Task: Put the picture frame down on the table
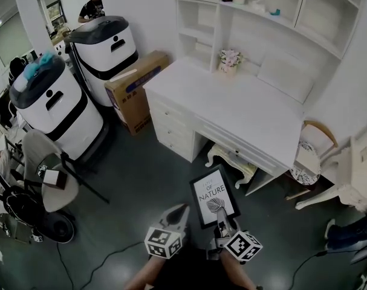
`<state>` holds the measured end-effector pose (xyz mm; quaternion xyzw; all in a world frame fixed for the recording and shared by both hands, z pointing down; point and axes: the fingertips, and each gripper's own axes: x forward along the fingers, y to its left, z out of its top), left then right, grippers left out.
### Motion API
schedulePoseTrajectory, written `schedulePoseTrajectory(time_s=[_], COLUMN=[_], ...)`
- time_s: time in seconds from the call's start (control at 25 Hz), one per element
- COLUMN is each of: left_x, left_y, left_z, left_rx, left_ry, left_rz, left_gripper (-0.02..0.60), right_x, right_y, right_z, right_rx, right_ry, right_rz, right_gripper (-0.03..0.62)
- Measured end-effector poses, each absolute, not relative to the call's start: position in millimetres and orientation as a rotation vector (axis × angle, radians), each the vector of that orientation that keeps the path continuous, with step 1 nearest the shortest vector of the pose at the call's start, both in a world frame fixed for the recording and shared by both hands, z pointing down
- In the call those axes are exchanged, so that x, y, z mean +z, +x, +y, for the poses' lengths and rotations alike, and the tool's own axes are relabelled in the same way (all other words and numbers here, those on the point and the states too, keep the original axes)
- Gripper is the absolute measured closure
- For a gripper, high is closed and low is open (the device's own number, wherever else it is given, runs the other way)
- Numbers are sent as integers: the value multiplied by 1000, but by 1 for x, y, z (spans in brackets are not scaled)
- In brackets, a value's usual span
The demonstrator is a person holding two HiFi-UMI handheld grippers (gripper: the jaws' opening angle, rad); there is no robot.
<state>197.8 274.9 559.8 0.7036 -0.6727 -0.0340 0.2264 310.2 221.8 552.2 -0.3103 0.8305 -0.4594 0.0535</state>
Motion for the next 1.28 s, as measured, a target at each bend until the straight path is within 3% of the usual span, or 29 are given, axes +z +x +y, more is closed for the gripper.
schedulePoseTrajectory(time_s=[1.28], left_x=[534], left_y=[49], left_z=[105], left_rx=[-49], left_ry=[2040], left_rz=[-1775], left_gripper=[568], right_x=[539], right_y=[165], right_z=[55], right_rx=[-1368], right_ry=[-1023], right_rz=[2461], right_gripper=[577])
